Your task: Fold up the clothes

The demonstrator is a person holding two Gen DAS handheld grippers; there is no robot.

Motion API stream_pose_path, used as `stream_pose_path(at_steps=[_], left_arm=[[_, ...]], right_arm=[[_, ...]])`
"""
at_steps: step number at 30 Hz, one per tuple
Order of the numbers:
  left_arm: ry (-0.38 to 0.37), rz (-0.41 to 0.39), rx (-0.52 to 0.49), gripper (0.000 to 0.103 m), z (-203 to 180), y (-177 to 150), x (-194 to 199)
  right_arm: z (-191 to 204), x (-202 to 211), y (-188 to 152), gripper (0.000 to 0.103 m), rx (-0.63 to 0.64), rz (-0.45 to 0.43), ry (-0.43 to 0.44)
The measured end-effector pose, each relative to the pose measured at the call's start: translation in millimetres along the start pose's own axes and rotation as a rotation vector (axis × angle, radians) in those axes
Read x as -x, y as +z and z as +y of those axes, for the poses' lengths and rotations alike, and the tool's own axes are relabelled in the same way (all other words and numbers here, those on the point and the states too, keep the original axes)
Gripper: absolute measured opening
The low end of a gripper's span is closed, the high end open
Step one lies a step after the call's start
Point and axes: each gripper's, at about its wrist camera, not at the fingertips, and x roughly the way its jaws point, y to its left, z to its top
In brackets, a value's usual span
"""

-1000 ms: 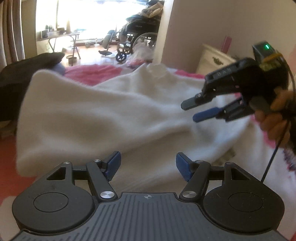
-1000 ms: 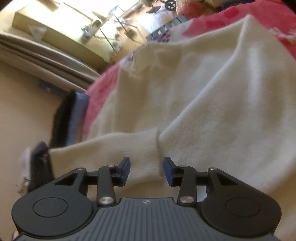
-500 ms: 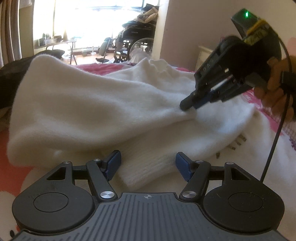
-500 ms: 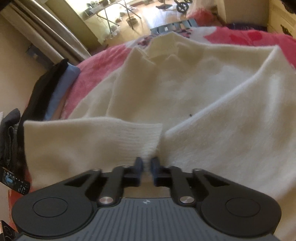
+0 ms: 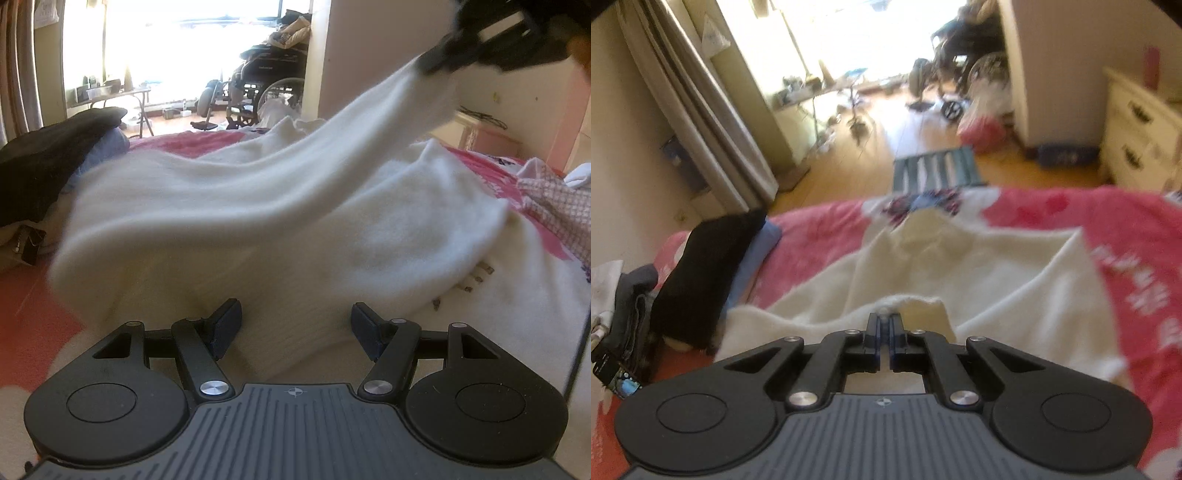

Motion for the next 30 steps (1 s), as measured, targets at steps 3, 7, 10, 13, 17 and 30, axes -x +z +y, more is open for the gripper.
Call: stream_pose_path(at_steps=[3, 7, 10, 13, 17, 30], left_arm=[[0.004, 0.0, 0.002, 0.066, -1, 0, 0], [0.004, 0.0, 0.003, 0.066, 0, -1, 0], [0.001, -0.001, 0.008, 0.066, 1, 0, 0], [-0.002, -0.001, 0.011, 0.066, 3, 0, 0], [-0.009, -0.01, 0.025, 0.066, 4, 0, 2], [0.088, -0.241, 0.012, 0.064, 4, 5, 35]], right_arm=[[-10, 17, 7, 0.004, 0.017, -0.018, -0.059], [-18, 22, 9, 0.004, 0.041, -0.008, -0.108], [-18, 21, 7, 0.004, 0.065, 0.003, -0.13], [-17, 19, 5, 0.004, 0.077, 0.005, -0.141], [-14, 18, 3, 0.004, 0.093, 0.007, -0.152], [-51, 21, 8, 0.004, 0.095, -0.046, -0.266]])
